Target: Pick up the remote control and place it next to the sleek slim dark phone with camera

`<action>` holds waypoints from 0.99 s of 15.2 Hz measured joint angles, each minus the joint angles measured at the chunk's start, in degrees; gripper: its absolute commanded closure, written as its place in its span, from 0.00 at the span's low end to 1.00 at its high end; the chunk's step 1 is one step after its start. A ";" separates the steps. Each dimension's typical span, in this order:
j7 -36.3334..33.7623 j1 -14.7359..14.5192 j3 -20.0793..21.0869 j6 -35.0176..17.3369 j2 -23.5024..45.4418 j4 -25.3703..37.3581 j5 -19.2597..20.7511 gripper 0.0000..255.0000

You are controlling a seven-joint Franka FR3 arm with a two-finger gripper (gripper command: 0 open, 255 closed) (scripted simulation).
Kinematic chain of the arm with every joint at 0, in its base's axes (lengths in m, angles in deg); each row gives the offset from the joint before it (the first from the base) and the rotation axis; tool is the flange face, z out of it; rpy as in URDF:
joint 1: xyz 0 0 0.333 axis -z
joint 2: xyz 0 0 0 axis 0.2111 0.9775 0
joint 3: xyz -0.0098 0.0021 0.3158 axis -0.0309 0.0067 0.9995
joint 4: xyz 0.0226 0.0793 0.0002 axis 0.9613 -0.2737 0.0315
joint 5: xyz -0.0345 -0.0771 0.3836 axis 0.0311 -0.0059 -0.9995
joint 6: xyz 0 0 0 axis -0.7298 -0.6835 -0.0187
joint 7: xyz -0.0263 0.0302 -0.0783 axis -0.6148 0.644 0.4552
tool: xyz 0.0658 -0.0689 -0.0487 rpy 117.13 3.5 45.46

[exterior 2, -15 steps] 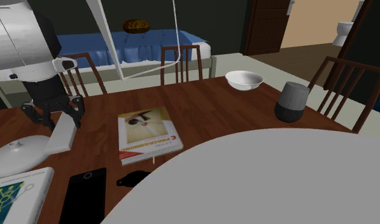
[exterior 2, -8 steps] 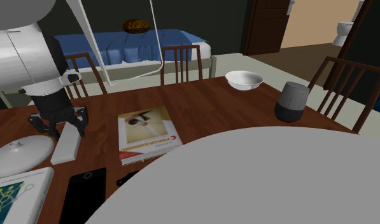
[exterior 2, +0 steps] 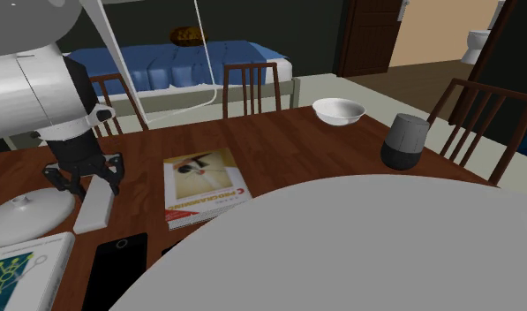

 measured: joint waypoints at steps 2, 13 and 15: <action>0.00 0.02 -0.02 -0.02 0.00 0.01 0.01 0.00; -0.47 -0.22 -0.15 5.95 -3.17 2.91 0.54 0.00; -0.42 -0.18 -0.19 6.24 -3.41 2.92 0.57 0.00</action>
